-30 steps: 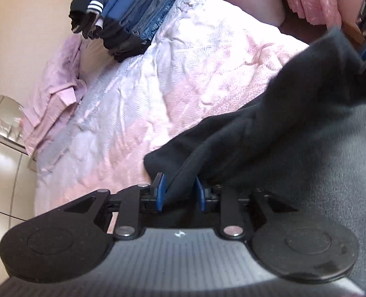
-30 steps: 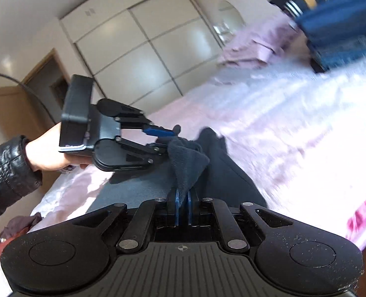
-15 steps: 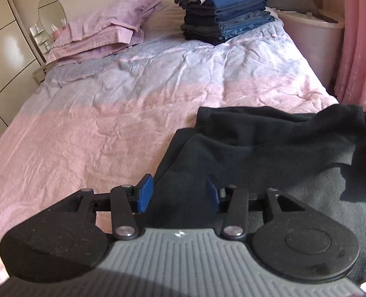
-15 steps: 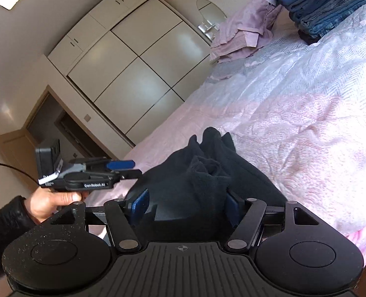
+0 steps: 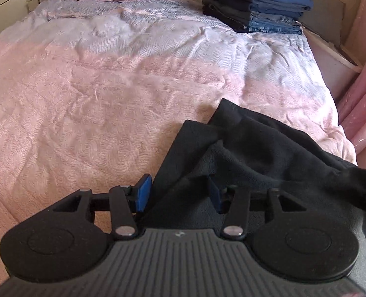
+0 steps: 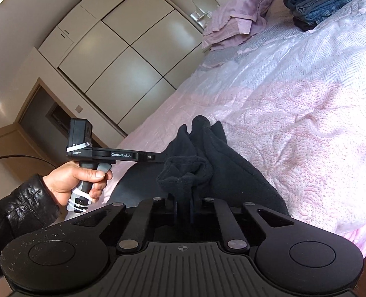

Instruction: Fold clothes

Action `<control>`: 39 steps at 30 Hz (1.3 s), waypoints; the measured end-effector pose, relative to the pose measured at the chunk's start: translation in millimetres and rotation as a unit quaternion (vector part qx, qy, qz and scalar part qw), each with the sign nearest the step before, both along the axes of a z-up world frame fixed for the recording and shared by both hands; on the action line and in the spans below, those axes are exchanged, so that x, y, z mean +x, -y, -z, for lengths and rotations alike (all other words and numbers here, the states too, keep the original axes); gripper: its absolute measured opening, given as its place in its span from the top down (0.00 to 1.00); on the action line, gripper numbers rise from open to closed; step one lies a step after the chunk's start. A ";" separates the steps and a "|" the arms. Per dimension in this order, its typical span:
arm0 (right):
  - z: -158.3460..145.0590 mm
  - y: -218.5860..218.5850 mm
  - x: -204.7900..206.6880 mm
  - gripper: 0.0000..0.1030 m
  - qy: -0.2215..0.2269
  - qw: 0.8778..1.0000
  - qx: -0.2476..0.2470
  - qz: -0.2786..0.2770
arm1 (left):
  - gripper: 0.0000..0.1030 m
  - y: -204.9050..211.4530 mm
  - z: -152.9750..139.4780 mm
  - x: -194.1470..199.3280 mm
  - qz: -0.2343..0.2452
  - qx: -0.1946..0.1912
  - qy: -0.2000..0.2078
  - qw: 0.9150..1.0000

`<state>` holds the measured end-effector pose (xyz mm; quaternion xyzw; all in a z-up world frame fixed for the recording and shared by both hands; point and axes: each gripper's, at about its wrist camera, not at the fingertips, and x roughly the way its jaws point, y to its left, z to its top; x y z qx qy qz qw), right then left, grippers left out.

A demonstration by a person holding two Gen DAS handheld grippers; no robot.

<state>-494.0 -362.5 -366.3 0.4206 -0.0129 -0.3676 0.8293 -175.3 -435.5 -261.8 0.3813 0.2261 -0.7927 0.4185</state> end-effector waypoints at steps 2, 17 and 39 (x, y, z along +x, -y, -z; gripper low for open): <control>-2.9 -0.2 -0.6 0.93 0.000 1.000 -0.003 -0.004 | 0.90 -9.1 -8.3 -1.8 0.009 -0.024 0.000 1.000; -8.4 -25.8 -34.3 0.96 -0.029 0.998 -0.032 0.043 | 0.90 -10.9 0.9 -34.8 0.035 -0.075 -0.001 0.997; -27.9 -55.2 -56.4 0.57 -0.086 0.988 -0.050 0.114 | 0.88 -54.2 -32.5 -28.3 0.044 -0.104 -0.018 0.993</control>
